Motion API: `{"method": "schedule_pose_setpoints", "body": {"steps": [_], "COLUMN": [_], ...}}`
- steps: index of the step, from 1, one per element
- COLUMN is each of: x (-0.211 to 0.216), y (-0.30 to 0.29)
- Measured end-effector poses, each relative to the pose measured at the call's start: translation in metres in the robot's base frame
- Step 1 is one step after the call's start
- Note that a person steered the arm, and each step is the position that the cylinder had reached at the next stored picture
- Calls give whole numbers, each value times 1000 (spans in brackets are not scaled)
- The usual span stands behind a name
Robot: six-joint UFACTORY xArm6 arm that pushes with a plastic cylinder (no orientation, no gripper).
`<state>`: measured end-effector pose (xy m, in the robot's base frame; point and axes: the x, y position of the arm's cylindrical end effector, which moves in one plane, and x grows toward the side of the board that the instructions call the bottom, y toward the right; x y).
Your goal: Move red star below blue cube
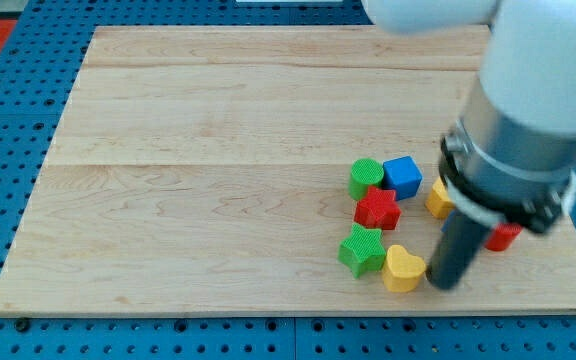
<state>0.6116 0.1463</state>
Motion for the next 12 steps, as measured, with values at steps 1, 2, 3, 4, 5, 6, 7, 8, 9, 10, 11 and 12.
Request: {"method": "schedule_pose_setpoints", "body": {"steps": [1, 2, 3, 4, 5, 6, 7, 8, 9, 10, 11, 12], "x": [6, -8, -44, -49, -100, -149, -131, -89, -53, -63, -134, -150], "y": [8, -52, -30, 6, 10, -10, -10, 19, 18, -33, -93, -112]}}
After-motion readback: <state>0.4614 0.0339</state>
